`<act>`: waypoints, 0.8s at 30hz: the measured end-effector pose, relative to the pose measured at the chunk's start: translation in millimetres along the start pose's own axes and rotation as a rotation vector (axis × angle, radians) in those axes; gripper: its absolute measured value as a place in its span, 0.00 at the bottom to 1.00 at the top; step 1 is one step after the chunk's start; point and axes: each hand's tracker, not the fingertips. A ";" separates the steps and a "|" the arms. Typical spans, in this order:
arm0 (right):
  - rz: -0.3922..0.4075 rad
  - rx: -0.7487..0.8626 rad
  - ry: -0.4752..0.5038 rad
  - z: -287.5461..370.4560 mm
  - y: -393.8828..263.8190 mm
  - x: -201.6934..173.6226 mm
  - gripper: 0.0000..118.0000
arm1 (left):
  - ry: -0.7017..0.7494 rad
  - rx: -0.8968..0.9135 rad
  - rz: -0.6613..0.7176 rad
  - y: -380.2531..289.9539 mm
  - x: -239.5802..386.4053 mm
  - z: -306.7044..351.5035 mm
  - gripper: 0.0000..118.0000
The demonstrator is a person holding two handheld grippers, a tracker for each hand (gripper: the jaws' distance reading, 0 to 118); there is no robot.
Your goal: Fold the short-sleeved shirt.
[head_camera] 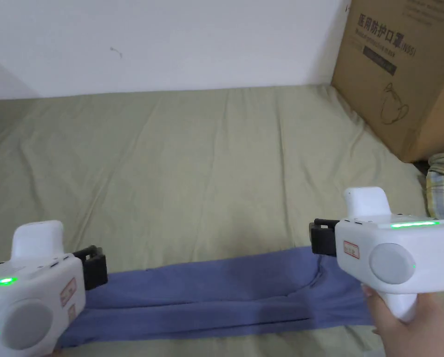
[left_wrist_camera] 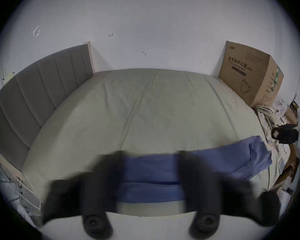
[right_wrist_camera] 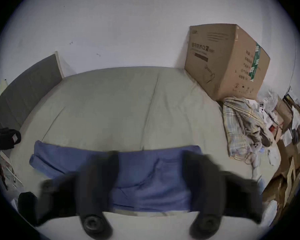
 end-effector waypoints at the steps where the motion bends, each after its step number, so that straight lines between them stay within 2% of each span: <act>1: -0.012 -0.008 0.006 -4.4 1.1 -3.4 0.00 | 0.021 -0.014 0.004 -1.5 4.0 -3.8 0.00; 2: -0.014 -0.026 -0.018 -9.4 2.1 -8.4 0.00 | 0.055 -0.016 0.005 -5.0 10.4 -3.3 0.00; 6: 0.009 -0.041 -0.040 -15.7 -9.8 -19.0 0.00 | 0.043 -0.018 -0.003 -8.3 15.8 -5.7 0.00; 9: 0.015 -0.040 -0.076 -20.7 -2.3 -31.7 0.00 | 0.027 -0.002 -0.005 -4.3 -5.7 -7.3 0.00; 11: 0.022 -0.040 -0.089 -23.8 3.7 -36.7 0.00 | -0.132 -0.009 0.134 1.5 -40.7 -13.2 0.00; 15: 0.042 -0.064 -0.110 -33.6 5.9 -45.0 0.00 | -0.688 -0.138 0.542 -10.0 -137.1 -50.7 0.00; 17: 0.049 -0.079 -0.117 -39.8 3.8 -48.8 0.00 | -0.741 -0.184 0.558 -22.7 -163.8 -65.8 0.04; 18: 0.045 -0.086 -0.110 -42.2 1.8 -49.8 0.00 | -0.752 -0.195 0.532 -24.9 -172.2 -70.0 0.15; 20: 0.033 -0.108 -0.058 -46.7 2.3 -52.6 0.00 | -0.711 -0.246 0.525 -35.3 -189.1 -86.2 0.83; 21: 0.042 -0.121 -0.059 -49.9 0.0 -55.0 0.00 | -0.683 -0.306 0.534 -43.8 -195.6 -96.9 1.00; 24: 0.070 -0.149 -0.058 -55.7 -4.4 -58.0 0.00 | -0.678 -0.345 0.600 -59.8 -213.8 -109.5 1.00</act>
